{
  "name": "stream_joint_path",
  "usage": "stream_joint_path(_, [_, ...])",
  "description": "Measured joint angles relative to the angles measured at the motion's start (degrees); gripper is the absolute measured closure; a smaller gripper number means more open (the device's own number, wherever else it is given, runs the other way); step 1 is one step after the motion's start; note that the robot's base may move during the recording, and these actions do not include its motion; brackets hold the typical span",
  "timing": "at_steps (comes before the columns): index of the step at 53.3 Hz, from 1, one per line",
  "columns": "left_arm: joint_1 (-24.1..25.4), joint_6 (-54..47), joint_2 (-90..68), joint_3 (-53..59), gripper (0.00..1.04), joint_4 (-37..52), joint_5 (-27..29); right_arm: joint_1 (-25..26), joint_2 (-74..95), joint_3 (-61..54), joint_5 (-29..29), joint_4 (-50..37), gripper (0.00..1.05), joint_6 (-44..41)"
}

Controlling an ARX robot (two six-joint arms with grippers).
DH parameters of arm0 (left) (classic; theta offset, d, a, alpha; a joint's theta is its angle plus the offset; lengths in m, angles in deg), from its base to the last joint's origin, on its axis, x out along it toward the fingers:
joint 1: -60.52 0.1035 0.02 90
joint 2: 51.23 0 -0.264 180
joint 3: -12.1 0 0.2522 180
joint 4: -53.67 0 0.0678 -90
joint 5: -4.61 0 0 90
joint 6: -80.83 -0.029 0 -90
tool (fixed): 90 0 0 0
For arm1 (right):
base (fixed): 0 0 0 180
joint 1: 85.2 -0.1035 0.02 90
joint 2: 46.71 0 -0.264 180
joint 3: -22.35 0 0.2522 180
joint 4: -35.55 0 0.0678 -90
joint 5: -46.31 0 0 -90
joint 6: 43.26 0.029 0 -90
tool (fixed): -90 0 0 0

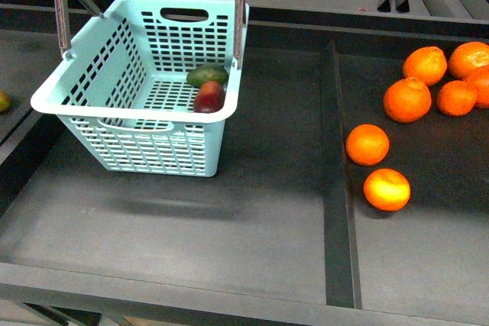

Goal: Pick mango and avocado into basket

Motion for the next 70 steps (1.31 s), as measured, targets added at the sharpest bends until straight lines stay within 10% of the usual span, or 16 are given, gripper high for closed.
stream_joint_path(24, [0.0, 0.0, 15.9, 0.0, 1.02, -17.1, 0.0, 0.0, 0.0, 0.0, 0.0, 0.0, 0.08, 0.0])
stream_joint_path(60, [0.0, 0.0, 17.4, 0.0, 1.02, -17.7, 0.0, 0.0, 0.0, 0.0, 0.0, 0.0, 0.08, 0.0])
stream_joint_path(70, [0.0, 0.0, 17.4, 0.0, 0.53, -17.7, 0.0, 0.0, 0.0, 0.0, 0.0, 0.0, 0.08, 0.0])
